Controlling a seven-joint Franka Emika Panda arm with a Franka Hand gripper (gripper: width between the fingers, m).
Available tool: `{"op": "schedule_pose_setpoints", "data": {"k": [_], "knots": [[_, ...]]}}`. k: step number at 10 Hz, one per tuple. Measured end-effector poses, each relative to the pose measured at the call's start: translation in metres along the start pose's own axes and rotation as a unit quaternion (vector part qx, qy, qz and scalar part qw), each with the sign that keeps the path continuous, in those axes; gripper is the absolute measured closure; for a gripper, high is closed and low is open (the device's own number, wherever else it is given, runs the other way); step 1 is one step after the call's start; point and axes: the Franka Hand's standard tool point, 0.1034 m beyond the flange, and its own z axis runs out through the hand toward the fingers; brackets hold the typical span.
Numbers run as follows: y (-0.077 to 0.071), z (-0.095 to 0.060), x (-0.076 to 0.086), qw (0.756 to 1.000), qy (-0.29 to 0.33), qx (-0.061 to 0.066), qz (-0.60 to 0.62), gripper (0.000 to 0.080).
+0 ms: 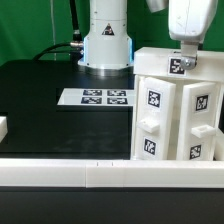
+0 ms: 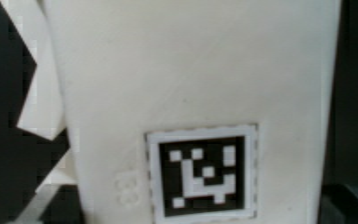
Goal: Assemble cabinet
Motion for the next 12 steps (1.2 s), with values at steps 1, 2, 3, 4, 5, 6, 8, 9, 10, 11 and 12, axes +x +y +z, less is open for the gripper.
{"op": "schedule_pose_setpoints", "data": {"k": [1, 2, 3, 4, 5, 6, 8, 9, 10, 11, 12], "knots": [[0.0001, 0.0, -0.0002, 1.0, 0.0, 0.0, 0.014, 0.0239], [0.0002, 0.0, -0.0004, 1.0, 0.0, 0.0, 0.015, 0.0238], [0.0001, 0.0, -0.0003, 0.999, 0.0, 0.0, 0.042, 0.0238], [0.0001, 0.0001, -0.0002, 0.995, 0.0, 0.0, 0.103, 0.0238], [0.0001, 0.0001, -0.0003, 0.99, 0.0, 0.0, 0.139, 0.0238], [0.0001, 0.0001, -0.0003, 0.982, 0.0, 0.0, 0.188, 0.0237], [0.0013, 0.0, -0.0014, 0.961, 0.0, 0.0, 0.276, 0.0236], [0.0018, 0.0, -0.002, 0.951, 0.0, 0.0, 0.309, 0.0236], [0.0021, -0.0001, -0.0022, 0.933, 0.001, 0.0, 0.36, 0.0236], [0.0023, -0.0002, -0.0023, 0.915, 0.001, 0.0, 0.403, 0.0236], [0.0027, -0.0004, -0.0028, 0.901, 0.001, 0.0, 0.433, 0.0236]]}}
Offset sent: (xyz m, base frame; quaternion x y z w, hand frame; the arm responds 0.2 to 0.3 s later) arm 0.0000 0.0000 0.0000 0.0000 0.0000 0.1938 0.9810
